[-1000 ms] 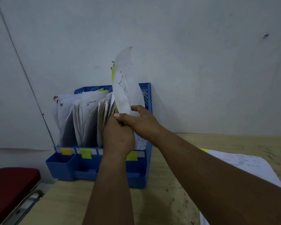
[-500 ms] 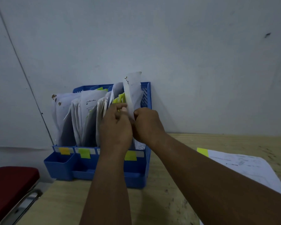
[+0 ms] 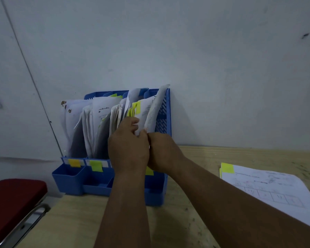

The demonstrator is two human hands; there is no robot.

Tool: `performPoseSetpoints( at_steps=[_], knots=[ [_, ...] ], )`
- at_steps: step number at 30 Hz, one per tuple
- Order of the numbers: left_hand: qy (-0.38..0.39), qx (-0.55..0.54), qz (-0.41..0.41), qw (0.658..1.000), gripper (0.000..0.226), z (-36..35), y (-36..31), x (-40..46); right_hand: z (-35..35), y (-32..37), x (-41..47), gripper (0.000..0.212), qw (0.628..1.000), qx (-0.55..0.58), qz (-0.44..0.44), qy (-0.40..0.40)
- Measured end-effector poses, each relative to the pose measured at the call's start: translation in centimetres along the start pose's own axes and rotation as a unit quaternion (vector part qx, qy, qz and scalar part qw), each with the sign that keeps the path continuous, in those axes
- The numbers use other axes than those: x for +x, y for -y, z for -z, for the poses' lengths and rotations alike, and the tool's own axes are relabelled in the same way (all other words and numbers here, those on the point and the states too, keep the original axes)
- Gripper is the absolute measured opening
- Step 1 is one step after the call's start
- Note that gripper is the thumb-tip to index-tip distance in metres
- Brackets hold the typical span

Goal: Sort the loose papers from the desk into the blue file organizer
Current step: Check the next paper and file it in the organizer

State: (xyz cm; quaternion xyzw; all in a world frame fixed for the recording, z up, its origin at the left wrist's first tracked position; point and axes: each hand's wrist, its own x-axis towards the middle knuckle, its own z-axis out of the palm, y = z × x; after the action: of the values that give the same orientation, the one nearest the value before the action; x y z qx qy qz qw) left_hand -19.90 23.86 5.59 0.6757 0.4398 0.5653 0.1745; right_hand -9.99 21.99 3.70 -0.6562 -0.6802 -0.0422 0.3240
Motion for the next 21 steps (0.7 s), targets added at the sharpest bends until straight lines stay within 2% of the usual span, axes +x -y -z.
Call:
performPoseSetpoints(
  at_steps=[1, 4, 6, 9, 13, 16, 19, 21],
  knots=[
    [-0.016, 0.008, 0.008, 1.0, 0.027, 0.1, 0.0, 0.0, 0.0, 0.1, -0.1, 0.007, 0.999, 0.04, -0.02, -0.028],
    [-0.026, 0.02, 0.017, 0.999, 0.025, 0.2, 0.2, 0.1, -0.1, -0.1, 0.3, 0.023, 0.987, 0.116, -0.074, -0.084],
    [-0.021, 0.012, 0.015, 1.0, 0.026, 0.2, 0.3, 0.2, -0.2, -0.2, 0.7, 0.021, 0.983, 0.124, -0.093, -0.096],
    [-0.018, 0.008, -0.003, 1.0, 0.031, -0.1, 0.5, 0.1, -0.4, -0.5, 1.1, 0.033, 0.984, 0.123, -0.089, -0.096],
    [-0.061, 0.042, -0.013, 0.997, 0.042, -0.5, 0.3, 0.0, -0.8, -0.9, 1.9, 0.016, 0.988, 0.076, -0.064, -0.117],
    [-0.081, 0.006, -0.004, 0.997, 0.05, -0.4, 0.2, 0.2, -0.7, -0.7, 2.4, 0.004, 0.988, 0.079, -0.065, -0.117],
    [-0.058, -0.028, 0.0, 0.998, 0.037, -0.4, 0.6, 0.3, -0.8, -0.7, 2.5, 0.024, 0.993, 0.074, -0.065, -0.062],
    [-0.042, -0.049, 0.004, 0.998, 0.029, -0.5, 0.8, 0.2, -0.6, -0.5, 2.4, 0.02, 0.999, 0.028, -0.035, 0.02]
  ],
)
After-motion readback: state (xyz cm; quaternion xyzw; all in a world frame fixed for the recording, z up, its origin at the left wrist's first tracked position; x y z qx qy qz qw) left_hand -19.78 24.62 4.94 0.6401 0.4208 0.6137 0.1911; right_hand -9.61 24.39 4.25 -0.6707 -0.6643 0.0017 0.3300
